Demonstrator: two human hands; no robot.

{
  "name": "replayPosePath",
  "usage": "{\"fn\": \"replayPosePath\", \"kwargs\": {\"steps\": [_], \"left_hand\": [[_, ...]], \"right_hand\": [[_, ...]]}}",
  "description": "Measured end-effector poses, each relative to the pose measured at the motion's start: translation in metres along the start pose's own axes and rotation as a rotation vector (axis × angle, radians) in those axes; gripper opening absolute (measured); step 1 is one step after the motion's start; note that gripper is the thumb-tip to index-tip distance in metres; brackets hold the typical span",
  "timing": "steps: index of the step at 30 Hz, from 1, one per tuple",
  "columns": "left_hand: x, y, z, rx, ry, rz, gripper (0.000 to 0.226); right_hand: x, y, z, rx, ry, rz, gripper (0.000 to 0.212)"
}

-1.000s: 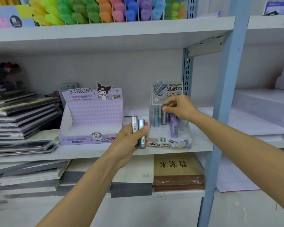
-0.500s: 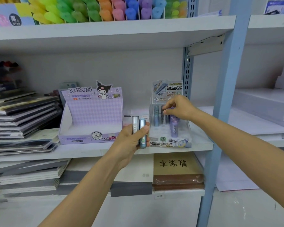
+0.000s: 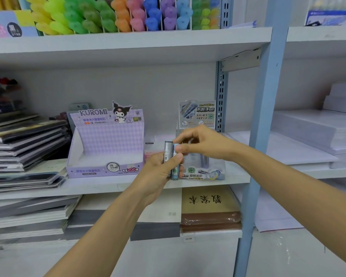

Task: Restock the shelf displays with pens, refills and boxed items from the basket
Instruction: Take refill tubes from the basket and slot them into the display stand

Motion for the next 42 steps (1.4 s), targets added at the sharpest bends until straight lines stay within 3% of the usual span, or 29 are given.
{"fn": "replayPosePath", "kwargs": {"steps": [6,12,21,25,27,30,34,39,42], "left_hand": [[-0.008,-0.004,0.0,-0.033,-0.015,0.038,0.023],[-0.029,0.002,0.023,0.115,-0.046,0.266,0.028],[-0.015,-0.001,0.044,0.256,0.052,0.221,0.024],[-0.018,-0.004,0.051,0.293,0.143,0.266,0.029],[-0.017,-0.002,0.051,0.278,0.235,0.246,0.015],[-0.006,0.0,0.048,0.274,0.345,0.156,0.025],[-0.001,0.0,0.045,0.233,0.344,0.121,0.021],[-0.012,0.003,0.033,0.067,0.192,0.192,0.017],[-0.015,0.0,0.023,-0.008,0.094,0.221,0.02]], "right_hand": [[-0.032,-0.009,0.008,-0.004,0.304,0.175,0.013],[-0.02,-0.018,0.009,-0.012,0.125,0.135,0.014],[-0.006,-0.023,0.008,0.006,0.179,0.11,0.022],[-0.014,-0.026,-0.005,-0.037,0.12,0.201,0.026],[-0.019,-0.027,-0.015,-0.074,0.142,0.243,0.028],[-0.014,-0.023,-0.026,-0.096,0.062,0.193,0.026],[-0.014,-0.02,-0.028,-0.104,0.057,0.14,0.019],[-0.054,-0.022,-0.005,-0.047,0.2,0.416,0.021],[-0.059,-0.017,0.016,0.032,0.214,0.454,0.022]]}}
Point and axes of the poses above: each hand's wrist, its own y-axis towards the middle knuckle, its own x-axis out of the palm, z = x × y, the point moved 8 cm from there along y, towards the middle knuckle, and after that the axes turned 13 degrees about x, right-handed, at the moved point
